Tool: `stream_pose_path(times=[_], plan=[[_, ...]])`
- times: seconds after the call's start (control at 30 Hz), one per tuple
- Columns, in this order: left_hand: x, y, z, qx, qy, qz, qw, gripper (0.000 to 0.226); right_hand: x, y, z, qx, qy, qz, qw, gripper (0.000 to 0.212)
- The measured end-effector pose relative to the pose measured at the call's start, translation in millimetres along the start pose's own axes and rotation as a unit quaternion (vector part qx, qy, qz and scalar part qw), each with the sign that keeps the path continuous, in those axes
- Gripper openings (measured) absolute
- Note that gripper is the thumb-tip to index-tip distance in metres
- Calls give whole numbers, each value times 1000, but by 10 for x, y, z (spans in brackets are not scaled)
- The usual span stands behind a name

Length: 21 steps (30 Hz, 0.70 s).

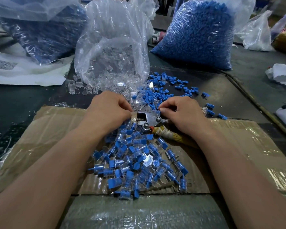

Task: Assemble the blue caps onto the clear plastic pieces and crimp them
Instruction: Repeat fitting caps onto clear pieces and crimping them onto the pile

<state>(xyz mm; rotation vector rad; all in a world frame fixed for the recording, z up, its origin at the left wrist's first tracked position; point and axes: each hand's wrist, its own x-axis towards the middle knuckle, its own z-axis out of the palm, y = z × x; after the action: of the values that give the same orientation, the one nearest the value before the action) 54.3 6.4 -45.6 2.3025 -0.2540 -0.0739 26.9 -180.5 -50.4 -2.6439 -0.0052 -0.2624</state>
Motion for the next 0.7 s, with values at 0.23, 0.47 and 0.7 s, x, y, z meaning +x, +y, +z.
stream_pose_path(times=[0.23,0.47,0.7], plan=[[-4,-8,19,-15,13,5,1000,8,-16,-35,-7,49,108,-33,992,18],[-8,-13,36,24,-32,22,999,23,-23,-60,2,59,125,-43,989,18],[-16,-5,36,-11,27,30,999,12,-32,-65,9,78,124,-39,988,18]])
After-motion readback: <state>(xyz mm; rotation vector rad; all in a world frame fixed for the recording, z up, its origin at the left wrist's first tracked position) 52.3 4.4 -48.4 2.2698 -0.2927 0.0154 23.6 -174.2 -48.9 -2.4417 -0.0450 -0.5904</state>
